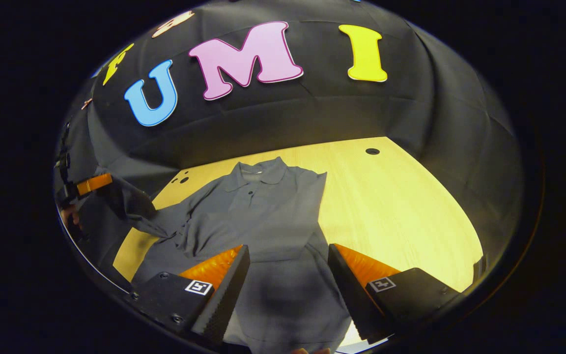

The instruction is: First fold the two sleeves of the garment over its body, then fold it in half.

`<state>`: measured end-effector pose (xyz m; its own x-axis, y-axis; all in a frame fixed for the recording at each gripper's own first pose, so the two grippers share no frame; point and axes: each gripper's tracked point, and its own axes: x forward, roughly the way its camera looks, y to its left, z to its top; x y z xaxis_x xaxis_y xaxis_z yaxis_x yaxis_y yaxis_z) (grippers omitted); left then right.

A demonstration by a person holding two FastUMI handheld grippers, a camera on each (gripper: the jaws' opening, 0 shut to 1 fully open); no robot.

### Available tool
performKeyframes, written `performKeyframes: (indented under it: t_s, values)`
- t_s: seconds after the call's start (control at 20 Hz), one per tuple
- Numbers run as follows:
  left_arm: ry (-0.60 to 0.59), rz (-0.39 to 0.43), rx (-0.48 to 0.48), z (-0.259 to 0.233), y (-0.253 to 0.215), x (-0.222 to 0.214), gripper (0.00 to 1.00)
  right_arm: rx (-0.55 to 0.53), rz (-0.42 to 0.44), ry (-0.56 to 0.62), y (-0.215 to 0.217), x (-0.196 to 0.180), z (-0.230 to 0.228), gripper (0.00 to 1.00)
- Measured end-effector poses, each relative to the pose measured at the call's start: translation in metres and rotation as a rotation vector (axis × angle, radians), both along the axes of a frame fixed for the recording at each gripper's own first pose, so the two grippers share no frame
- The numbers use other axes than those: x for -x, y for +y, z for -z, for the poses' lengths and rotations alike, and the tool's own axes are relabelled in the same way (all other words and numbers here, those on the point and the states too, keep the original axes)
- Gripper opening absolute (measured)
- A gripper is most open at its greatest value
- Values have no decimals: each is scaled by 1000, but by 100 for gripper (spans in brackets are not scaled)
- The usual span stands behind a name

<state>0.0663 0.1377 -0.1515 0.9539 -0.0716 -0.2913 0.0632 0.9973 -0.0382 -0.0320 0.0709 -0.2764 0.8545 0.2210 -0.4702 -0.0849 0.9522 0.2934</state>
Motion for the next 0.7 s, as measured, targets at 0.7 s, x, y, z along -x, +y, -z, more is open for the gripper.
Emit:
performKeyframes:
  t_s: [0.7]
  values:
    - [86, 218, 56, 35, -207, -9, 6, -17, 8, 55, -70, 20, 27, 99]
